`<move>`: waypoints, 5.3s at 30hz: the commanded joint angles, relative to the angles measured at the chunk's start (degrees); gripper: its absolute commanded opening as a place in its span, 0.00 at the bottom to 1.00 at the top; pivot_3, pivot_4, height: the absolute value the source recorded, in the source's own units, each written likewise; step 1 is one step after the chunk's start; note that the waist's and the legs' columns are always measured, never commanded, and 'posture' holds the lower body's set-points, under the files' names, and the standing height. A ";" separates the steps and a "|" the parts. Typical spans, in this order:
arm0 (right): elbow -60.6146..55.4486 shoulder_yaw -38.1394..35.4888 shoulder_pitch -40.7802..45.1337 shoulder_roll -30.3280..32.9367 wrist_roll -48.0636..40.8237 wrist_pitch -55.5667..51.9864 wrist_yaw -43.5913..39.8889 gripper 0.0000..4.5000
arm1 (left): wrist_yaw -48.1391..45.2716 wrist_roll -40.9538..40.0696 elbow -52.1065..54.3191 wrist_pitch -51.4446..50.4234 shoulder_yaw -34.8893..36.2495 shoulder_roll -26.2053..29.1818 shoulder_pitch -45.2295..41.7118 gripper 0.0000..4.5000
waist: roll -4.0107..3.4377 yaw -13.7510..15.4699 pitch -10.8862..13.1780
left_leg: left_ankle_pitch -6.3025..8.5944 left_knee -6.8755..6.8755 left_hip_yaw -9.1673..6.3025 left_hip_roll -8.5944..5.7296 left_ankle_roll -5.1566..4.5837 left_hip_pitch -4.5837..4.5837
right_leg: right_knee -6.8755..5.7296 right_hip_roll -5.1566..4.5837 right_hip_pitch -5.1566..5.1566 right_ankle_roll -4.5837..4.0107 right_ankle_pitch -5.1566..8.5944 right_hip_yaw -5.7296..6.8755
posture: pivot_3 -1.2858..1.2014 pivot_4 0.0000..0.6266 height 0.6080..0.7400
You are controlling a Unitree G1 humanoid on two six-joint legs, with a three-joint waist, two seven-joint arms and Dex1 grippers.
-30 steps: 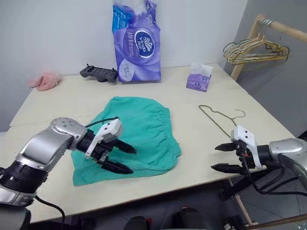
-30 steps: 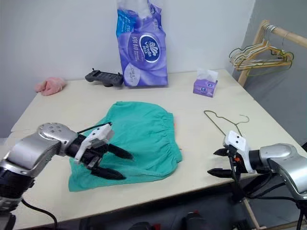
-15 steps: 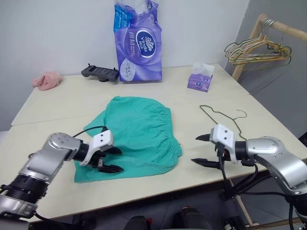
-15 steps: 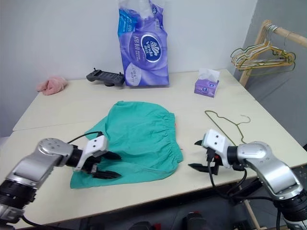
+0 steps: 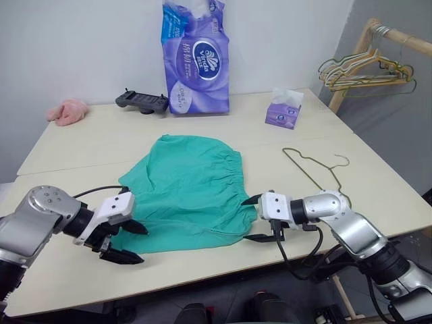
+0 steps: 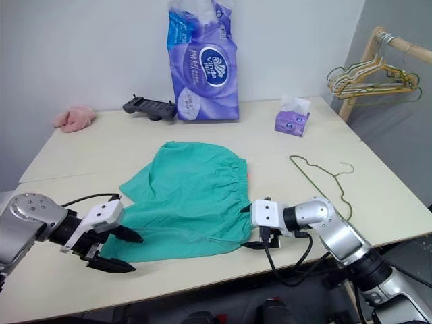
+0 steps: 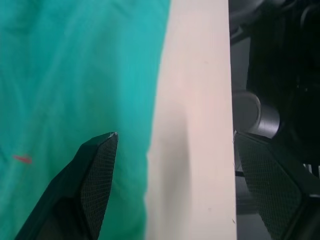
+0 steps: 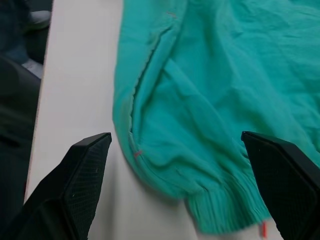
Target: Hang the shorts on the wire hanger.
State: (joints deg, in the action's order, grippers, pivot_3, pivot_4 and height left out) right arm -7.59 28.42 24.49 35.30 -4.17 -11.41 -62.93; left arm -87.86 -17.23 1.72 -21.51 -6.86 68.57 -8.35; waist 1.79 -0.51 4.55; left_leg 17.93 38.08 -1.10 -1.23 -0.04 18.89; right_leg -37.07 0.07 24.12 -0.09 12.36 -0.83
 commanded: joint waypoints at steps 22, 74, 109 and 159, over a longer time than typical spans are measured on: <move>9.90 0.63 3.78 -5.17 3.36 4.61 -3.51 0.99 | 2.27 10.07 -14.30 16.11 -2.54 -5.07 -1.68 0.88 | 0.04 1.75 0.18 | 0.00 0.02 0.00 -0.04 0.00 0.01 | -0.03 -0.09 0.00 -0.01 -0.01 0.01 | 0.55 0.10 1.00; -13.66 1.00 -9.52 6.82 -2.52 -15.40 -11.35 0.98 | -3.87 2.42 5.81 13.47 -0.39 -1.04 16.84 0.51 | -0.74 0.42 -0.33 | 0.01 0.01 -0.20 -0.03 -0.03 -0.07 | 0.10 -0.13 -0.26 -0.20 0.16 0.37 | 0.50 0.05 1.00; 3.03 -29.97 1.74 9.79 -13.37 -39.56 20.57 0.98 | 32.22 -15.23 13.28 -15.42 -3.81 -32.15 -22.79 0.51 | 0.15 0.42 0.11 | 0.10 0.03 0.11 -0.24 0.13 0.20 | 0.14 -0.40 -0.01 -0.06 -0.20 -0.14 | 0.50 0.05 1.00; 75.34 -24.02 25.39 5.27 7.76 -10.31 11.78 0.15 | 38.53 11.84 -7.07 4.05 -16.13 -55.18 -28.44 1.00 | -0.61 -2.76 -0.36 | 0.10 0.11 0.24 -0.17 0.10 -0.13 | 0.15 -0.13 -0.60 0.26 -0.03 -0.35 | 0.51 0.06 1.00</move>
State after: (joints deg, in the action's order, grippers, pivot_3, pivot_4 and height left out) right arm 67.62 3.62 50.38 41.08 2.27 -21.58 -50.82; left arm -49.38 -5.32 -7.11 -17.52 -24.35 13.50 -35.90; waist 1.19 -3.26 4.19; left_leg 18.02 38.19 -0.86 -1.39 0.06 18.76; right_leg -36.92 -0.06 23.51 0.17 12.34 -1.18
